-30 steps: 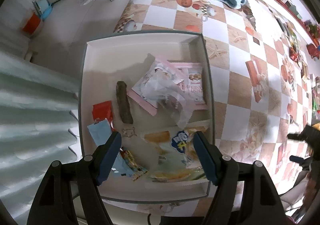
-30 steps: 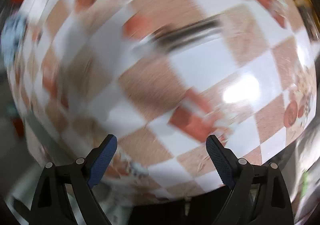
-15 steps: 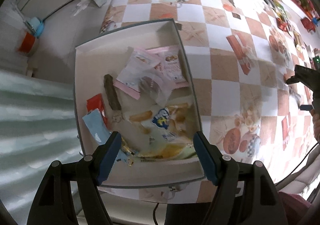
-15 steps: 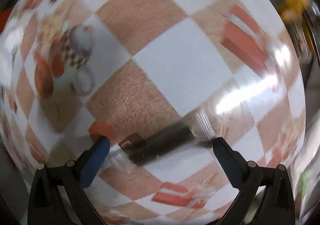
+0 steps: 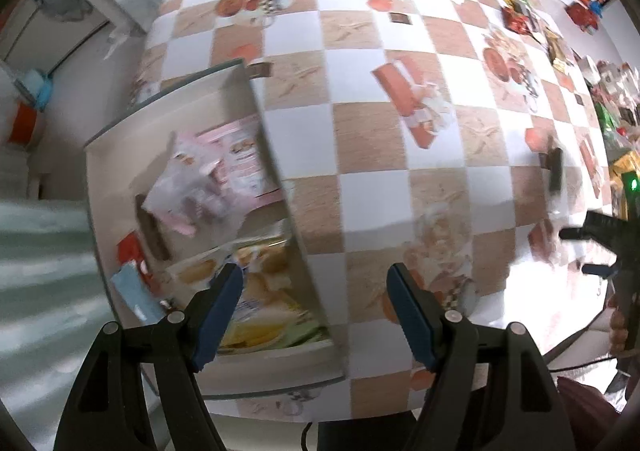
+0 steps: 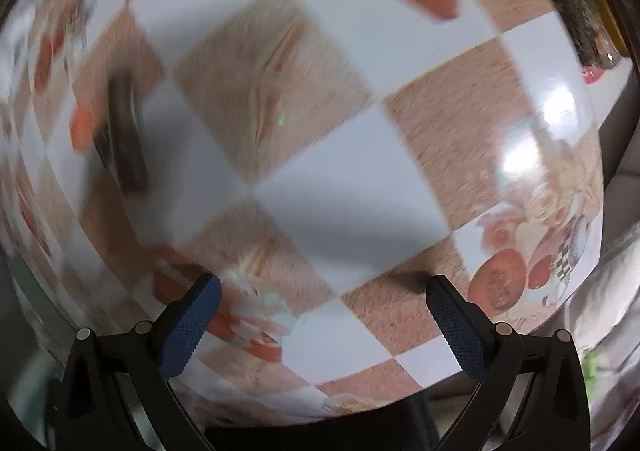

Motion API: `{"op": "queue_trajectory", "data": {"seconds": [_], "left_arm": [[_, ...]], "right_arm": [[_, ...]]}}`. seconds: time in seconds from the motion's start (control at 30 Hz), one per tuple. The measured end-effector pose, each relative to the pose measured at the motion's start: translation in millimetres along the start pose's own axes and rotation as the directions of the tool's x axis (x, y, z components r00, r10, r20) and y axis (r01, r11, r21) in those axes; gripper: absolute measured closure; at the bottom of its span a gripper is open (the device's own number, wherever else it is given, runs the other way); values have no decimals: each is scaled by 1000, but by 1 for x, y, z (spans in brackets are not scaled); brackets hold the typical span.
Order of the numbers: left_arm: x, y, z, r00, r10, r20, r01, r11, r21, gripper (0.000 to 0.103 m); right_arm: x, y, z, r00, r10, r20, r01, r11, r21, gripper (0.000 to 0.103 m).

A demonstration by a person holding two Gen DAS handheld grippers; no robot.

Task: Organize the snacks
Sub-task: 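Move both grippers from the box back over the snack pile, then grasp the clear-wrapped dark stick snack with the right gripper while the left gripper grasps the red packet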

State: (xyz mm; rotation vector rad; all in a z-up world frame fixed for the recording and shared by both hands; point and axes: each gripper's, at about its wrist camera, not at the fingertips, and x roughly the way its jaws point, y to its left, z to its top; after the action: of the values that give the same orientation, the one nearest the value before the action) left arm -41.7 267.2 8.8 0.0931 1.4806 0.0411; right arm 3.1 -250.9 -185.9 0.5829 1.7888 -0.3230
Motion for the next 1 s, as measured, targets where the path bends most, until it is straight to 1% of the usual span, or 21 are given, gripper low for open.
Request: {"op": "queue_trajectory", "data": {"seconds": [0.03,0.1,0.23,0.3,0.4,0.43,0.47,0.5,0.53,0.57,0.6,0.63,0.67,0.73,0.8,0.9,1.0], "left_arm": [[0,-4,2,1000,-1,2,1,1000,10,25],[-1,-13,6,1000,-10,3,10,999,31,25],[-5,-34,20,1000,-26,12,26,998,65,25],[-8,-46,29,999,-36,20,34,996,81,25],[-13,-64,47,998,-44,41,40,994,104,25],[-15,-70,53,998,-49,49,43,993,108,25],[-17,-75,61,997,-54,56,48,993,111,25],[-18,-80,67,996,-59,64,52,992,112,25],[-21,-86,76,995,-64,76,56,992,112,25],[-22,-91,83,994,-69,85,59,992,112,25],[-24,-98,93,992,-76,97,64,991,115,25],[-25,-104,101,991,-79,106,66,991,119,25],[-26,-111,111,990,-84,115,70,990,123,25],[-25,-130,131,987,-100,129,81,986,144,25],[-22,-149,149,985,-107,138,83,982,171,25],[-16,-180,176,981,-118,155,83,973,215,25],[-5,-208,204,977,-135,165,94,968,233,25]], "right_arm": [[-6,2,2,1000,14,21,-14,1000,5,0],[-20,15,13,998,18,65,-16,999,-32,0],[-33,62,21,990,-5,143,28,986,-162,0],[-36,86,25,985,-15,173,51,977,-206,0],[-39,116,36,982,-25,189,72,965,-251,0],[-41,129,38,982,-32,187,80,963,-257,5],[-39,134,42,982,-45,182,93,959,-266,14],[-37,139,43,980,-75,182,124,952,-278,16],[-36,140,41,979,-74,191,128,948,-291,21],[-38,143,43,977,-75,197,133,944,-301,33],[-42,146,47,976,-73,206,137,940,-313,42],[-46,146,42,973,-71,217,142,932,-332,63],[-49,144,26,973,-72,221,147,927,-345,82],[-49,142,26,976,-66,206,141,917,-373,82],[-51,132,25,978,-58,199,133,911,-390,82],[-53,114,33,981,-49,188,119,917,-381,82],[-51,91,33,986,-37,162,94,929,-358,82]]}}
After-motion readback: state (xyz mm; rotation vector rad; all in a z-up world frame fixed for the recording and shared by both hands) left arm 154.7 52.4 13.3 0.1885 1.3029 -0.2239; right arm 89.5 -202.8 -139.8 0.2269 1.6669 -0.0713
